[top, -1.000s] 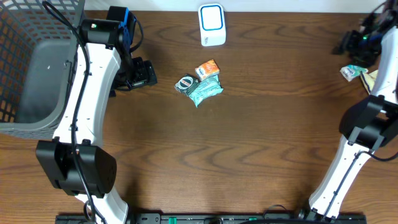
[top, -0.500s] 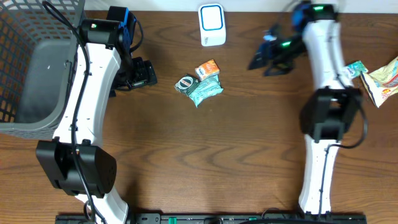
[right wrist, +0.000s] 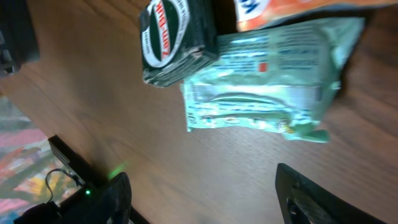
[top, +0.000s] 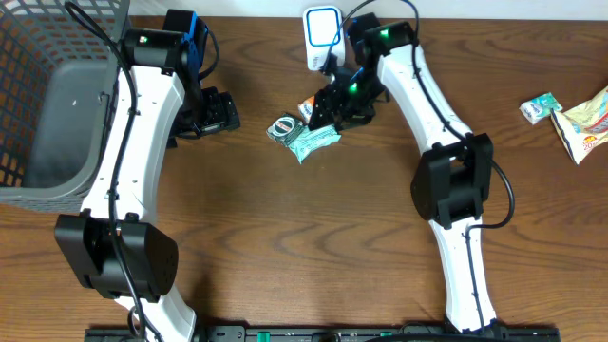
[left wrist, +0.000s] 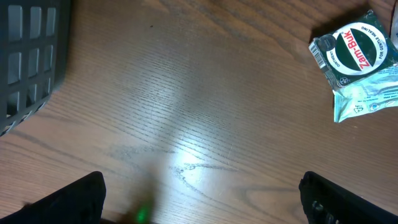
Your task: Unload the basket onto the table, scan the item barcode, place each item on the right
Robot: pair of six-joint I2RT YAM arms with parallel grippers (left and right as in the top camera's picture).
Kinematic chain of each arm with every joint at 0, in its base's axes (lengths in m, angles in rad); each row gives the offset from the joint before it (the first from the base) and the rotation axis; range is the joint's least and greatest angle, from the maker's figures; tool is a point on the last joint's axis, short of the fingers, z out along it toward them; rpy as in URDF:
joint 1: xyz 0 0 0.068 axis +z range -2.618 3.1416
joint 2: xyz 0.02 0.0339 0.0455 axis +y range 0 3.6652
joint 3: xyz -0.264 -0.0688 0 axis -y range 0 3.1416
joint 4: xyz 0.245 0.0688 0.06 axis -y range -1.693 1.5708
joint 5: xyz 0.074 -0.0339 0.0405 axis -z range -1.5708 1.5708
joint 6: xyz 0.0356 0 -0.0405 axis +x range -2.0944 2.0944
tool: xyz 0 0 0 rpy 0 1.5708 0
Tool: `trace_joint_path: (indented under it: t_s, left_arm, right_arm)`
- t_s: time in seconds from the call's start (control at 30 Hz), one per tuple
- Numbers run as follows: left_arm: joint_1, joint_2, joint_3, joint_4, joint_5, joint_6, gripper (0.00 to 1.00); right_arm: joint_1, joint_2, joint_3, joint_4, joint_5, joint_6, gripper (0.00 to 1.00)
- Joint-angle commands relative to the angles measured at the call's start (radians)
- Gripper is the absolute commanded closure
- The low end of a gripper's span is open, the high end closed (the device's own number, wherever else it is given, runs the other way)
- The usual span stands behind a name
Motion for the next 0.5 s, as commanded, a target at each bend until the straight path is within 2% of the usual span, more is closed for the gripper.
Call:
trace_joint_path:
  t_s: [0.0, 0.47]
  left_arm:
    - [0.0, -0.017, -0.002, -0.002, 0.002, -0.006, 0.02]
    - [0.0, -0.017, -0.002, -0.002, 0.002, -0.006, 0.03]
  right_arm:
    - [0.023, -0.022, -0.003, -0.001, 0.008, 0.037, 0.3]
    - [0.094, -0.022, -0.003, 0.016, 0.069, 0.037, 0.26]
